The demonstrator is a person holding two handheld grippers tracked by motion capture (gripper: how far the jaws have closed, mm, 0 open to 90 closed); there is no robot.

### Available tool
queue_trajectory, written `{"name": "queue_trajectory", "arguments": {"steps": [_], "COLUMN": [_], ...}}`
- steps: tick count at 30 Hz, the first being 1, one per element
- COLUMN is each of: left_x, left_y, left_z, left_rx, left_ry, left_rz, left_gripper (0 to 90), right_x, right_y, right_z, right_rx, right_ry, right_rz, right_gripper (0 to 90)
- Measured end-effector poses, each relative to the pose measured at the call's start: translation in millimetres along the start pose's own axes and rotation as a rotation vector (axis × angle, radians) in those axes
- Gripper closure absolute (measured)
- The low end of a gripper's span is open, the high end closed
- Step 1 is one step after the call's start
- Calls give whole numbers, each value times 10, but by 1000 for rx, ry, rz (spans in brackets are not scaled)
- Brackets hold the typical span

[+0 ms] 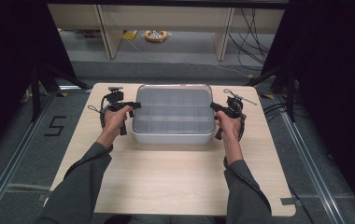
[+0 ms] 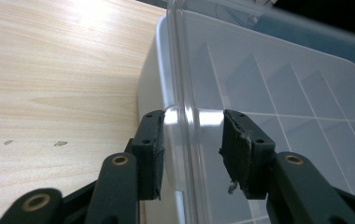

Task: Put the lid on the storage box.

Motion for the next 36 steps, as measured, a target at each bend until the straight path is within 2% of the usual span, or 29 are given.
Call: {"name": "queue_trajectory", "arguments": {"steps": [1, 2, 4, 7, 8, 11, 13, 14, 16, 17, 19, 20, 21, 24, 25, 26, 28, 29, 31, 33, 34, 36], "left_x": [-11, -23, -45, -53, -50, -20, 5, 4, -2, -10, -26, -20, -20, -17, -17, -16, -7, -1, -4, -10, -25, -56], "left_y": [-1, -11, -33, -33, -19, 9, 28, 32, 41, 46, 57, 56, 58, 62, 63, 62, 60, 53, 60, 75, 94, 99], "left_z": [-2, -6, -7, 10, 17, 24, 20, 12, -2, -1, 3, 1, 5, 11, 10, 9, 7, 8, 1, -8, 0, 22], "left_rx": [-13, -4, -12, -15, -6, 4, 10, 13, 30, 37, 31, 26, 27, 31, 31, 27, 36, 55, 35, 24, 30, 33], "left_ry": [1, 4, 2, -2, -3, -7, -10, -15, -24, -31, -24, -19, -21, -20, -21, -25, -45, -57, -50, -25, -17, -25], "left_rz": [2, -8, -14, -11, -4, 3, 1, 1, 5, 7, 15, 10, 11, 13, 13, 9, -1, -7, 2, 11, 26, 28], "left_gripper": [569, 570, 570, 579, 578, 581, 568, 565, 563, 563, 571, 574, 573, 571, 571, 571, 569, 564, 558, 541, 519, 442], "right_x": [18, 53, 67, 81, 79, 75, 65, 66, 64, 57, 53, 49, 47, 47, 37, 37, 45, 48, 41, 30, 25, 6], "right_y": [28, 52, 60, 60, 67, 75, 95, 87, 92, 104, 114, 131, 127, 134, 152, 155, 145, 141, 153, 148, 145, 132], "right_z": [-3, -54, -35, -44, -23, -17, -4, -25, -32, -15, -22, -2, -6, -25, -3, -2, 0, -10, 14, 27, 23, 7], "right_rx": [34, 34, 49, -4, 7, -16, 3, -31, -31, -8, 5, 35, 42, -11, 13, 11, 0, -21, -5, 6, -6, -11], "right_ry": [-3, 2, -8, 11, 11, 17, 18, 9, 15, 4, -13, -25, -24, -7, -14, -16, -10, -6, -2, -7, 3, 14], "right_rz": [15, 19, 21, 18, 21, 17, 19, 15, 8, 12, 9, 19, 10, 2, 14, 14, 3, 2, 16, 17, 18, 15], "right_gripper": [705, 705, 703, 695, 691, 686, 683, 681, 664, 664, 664, 663, 661, 648, 646, 643, 637, 635, 625, 608, 598, 548]}}
Point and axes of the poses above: each handheld gripper's, and its own axes: x roughly forward along the jaws, y roughly out of its underside, z roughly to its left, the point moved 10 cm from there along x, roughly forward along the jaws, and after that the axes turned 12 degrees about z, right-handed, at the moved point
